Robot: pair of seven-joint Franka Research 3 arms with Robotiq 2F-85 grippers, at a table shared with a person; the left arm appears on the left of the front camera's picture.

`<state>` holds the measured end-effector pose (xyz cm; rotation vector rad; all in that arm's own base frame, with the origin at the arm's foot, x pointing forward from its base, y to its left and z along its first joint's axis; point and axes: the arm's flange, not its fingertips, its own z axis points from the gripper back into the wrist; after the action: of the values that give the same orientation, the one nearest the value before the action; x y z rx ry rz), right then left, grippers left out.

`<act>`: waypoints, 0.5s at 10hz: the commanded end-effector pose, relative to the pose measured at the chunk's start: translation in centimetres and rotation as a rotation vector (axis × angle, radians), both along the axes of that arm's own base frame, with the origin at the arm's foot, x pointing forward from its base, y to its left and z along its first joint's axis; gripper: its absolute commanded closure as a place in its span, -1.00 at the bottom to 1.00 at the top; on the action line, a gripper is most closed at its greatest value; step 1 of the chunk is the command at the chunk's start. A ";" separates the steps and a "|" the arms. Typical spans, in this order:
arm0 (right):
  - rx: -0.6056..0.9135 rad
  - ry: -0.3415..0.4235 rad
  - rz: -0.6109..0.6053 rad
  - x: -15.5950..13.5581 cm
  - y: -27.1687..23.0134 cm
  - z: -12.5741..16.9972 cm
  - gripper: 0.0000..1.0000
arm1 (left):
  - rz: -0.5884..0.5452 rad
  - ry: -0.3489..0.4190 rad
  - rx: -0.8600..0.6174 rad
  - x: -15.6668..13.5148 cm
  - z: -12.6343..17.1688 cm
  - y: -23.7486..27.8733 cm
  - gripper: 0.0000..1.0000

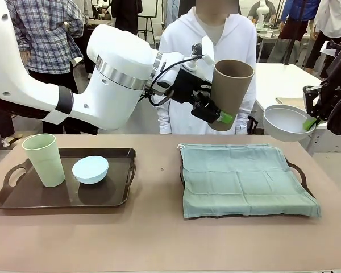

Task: Set up a tray with a mat and arrange the tableware.
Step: Place the Picnic Bowl and Reusable plastic cup back onto the Handle tray in front of the human's position.

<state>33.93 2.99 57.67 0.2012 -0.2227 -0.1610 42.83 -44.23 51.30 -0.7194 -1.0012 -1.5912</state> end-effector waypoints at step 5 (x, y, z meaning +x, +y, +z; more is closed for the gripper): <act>-0.020 0.151 -0.074 8.2 -1.5 -12.0 0.92 | 0.001 0.156 -0.186 5.7 -12.5 3.0 -0.64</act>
<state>40.57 1.09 46.48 0.1812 -0.0811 -0.2404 48.51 -41.33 39.59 -0.8928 -1.0048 -1.4440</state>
